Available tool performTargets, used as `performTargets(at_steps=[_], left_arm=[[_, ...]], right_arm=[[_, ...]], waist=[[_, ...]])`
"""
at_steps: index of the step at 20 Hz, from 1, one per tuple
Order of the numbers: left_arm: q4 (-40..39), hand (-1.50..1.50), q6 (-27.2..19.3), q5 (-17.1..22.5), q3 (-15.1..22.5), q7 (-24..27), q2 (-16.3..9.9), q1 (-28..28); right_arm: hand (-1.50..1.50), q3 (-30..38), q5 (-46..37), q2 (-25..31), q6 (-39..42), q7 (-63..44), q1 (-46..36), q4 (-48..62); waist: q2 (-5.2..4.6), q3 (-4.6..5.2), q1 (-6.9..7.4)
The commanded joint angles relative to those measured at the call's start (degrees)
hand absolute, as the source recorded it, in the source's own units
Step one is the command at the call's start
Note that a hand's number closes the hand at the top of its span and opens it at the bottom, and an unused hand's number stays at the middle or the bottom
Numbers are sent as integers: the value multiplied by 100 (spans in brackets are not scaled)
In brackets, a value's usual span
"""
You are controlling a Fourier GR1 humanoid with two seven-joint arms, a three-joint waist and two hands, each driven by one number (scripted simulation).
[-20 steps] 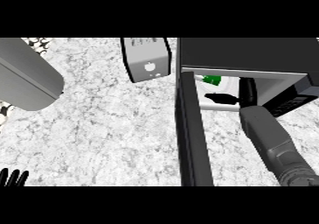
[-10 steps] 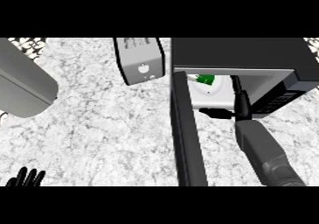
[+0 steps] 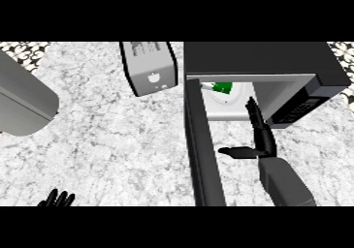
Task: Pick up the milk, place it into the microwave and close the microwave
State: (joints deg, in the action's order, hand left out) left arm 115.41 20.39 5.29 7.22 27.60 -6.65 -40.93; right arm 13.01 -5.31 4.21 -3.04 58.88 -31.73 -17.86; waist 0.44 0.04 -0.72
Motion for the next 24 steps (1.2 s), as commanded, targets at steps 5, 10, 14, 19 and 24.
performTargets(at_steps=[5,10,14,19,24], left_arm=[[-256,-150,73,-634,535,-204,-45,494],[-93,150,-217,-1054,973,-894,229,1120],[-492,150,-405,-1466,1135,-980,395,1544],[-1111,150,-737,-1977,1354,-1391,658,2528],[-1849,150,-1693,-1944,2175,-1958,663,3690]], right_arm=[[-150,-405,81,43,760,107,1493,-1442],[-150,-287,681,345,1654,-322,2066,-2568],[150,-463,957,418,1970,-580,3140,-3910],[-150,-261,1586,693,2220,-1286,3961,-5177],[-150,93,2085,937,2381,-1515,4372,-5761]], waist=[[22,10,-120],[-6,4,-94],[8,13,-154],[-20,7,-100],[-42,0,-44]])
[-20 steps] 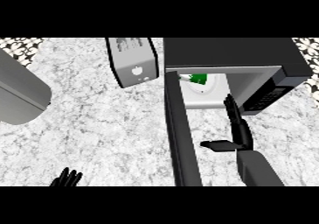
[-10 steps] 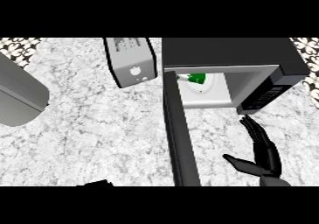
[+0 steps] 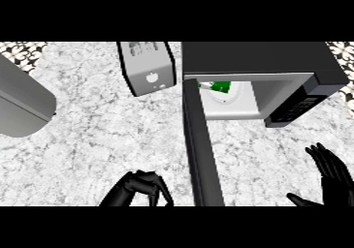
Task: Pick up the milk, place it into the microwave and close the microwave
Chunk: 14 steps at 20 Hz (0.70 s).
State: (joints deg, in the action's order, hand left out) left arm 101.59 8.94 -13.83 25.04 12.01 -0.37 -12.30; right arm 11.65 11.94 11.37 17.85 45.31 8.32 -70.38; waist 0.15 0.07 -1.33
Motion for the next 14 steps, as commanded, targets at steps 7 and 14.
performTargets(at_steps=[7,14], left_arm=[[-1864,150,-1488,-1,1337,-268,36,2319],[-3066,150,-2682,885,2529,-1018,36,3727]], right_arm=[[-150,353,331,451,323,-350,890,-1299],[-150,677,973,827,728,-784,920,-1912]], waist=[[-19,-3,0],[-30,0,-149]])
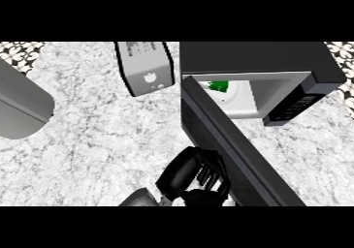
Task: Pick up the milk, place it into the microwave and close the microwave
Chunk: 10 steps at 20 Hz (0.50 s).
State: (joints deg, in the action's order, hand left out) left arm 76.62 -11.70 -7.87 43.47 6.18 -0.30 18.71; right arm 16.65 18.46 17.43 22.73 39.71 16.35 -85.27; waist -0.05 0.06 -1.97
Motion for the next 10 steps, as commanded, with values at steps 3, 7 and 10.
performTargets(at_steps=[3,7,10], left_arm=[[-1153,150,-951,1200,1051,-296,28,1061],[-1601,150,-896,1789,1403,-369,28,1613],[-1685,-150,-1135,2138,1709,-329,28,1638]], right_arm=[[-150,-27,279,106,164,-378,-49,-661],[-150,-88,519,331,540,-524,-299,-633],[-150,-202,625,338,644,-662,-241,-902]], waist=[[-44,5,-185],[-90,3,-336],[-122,10,-587]])
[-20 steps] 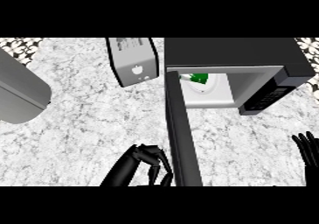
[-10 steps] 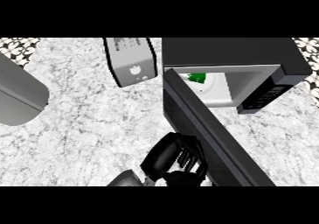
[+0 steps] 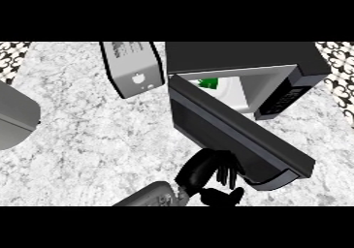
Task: Pick up the milk, place it into the microwave and close the microwave
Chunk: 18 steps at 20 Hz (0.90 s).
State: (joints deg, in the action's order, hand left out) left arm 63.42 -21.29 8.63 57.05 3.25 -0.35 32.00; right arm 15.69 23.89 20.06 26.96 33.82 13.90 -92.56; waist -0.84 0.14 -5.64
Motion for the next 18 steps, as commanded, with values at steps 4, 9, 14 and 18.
performTargets(at_steps=[4,9,14,18], left_arm=[[-114,-150,-469,994,74,267,33,702],[-114,150,-549,1506,-197,808,33,1114],[-422,150,-720,1831,-463,800,34,1773],[-731,150,-747,2123,-608,980,34,2005]], right_arm=[[-150,-161,429,239,327,-397,-360,-367],[-150,-254,546,423,559,-470,-527,-542],[-150,-304,671,580,597,-664,-674,-816],[-150,-220,857,631,557,-740,-730,-925]], waist=[[-93,19,-398],[-176,27,-689],[-198,19,-1018],[-246,15,-1209]])
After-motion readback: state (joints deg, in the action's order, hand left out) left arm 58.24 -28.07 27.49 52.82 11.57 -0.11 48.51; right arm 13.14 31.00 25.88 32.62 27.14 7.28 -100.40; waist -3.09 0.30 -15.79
